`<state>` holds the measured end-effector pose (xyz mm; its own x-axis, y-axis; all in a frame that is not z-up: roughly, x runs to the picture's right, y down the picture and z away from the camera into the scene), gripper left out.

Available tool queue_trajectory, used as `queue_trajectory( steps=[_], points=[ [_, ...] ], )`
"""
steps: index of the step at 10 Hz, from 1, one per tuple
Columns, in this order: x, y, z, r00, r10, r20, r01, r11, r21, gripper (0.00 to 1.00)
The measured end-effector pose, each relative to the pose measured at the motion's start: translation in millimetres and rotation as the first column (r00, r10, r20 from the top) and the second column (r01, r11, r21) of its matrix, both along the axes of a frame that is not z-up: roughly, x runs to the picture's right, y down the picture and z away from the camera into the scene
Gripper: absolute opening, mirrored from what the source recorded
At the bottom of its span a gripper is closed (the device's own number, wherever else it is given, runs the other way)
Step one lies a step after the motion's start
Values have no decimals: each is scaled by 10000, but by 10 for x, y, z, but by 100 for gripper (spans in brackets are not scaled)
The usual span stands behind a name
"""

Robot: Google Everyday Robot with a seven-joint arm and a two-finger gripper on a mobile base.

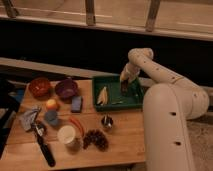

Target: Wipe tray with eraser

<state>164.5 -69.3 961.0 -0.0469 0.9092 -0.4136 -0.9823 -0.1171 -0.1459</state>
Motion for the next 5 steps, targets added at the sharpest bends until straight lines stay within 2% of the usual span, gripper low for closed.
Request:
queue_trajectory(
  steps=[2,4,5],
  points=[
    [-38,-114,25,9994,-48,340,42,9998,185,0],
    [-144,-47,-53,9968,-187,779,173,9997,190,0],
    [-221,57,-135,9941,-337,1034,327,9994,118,0]
  ],
)
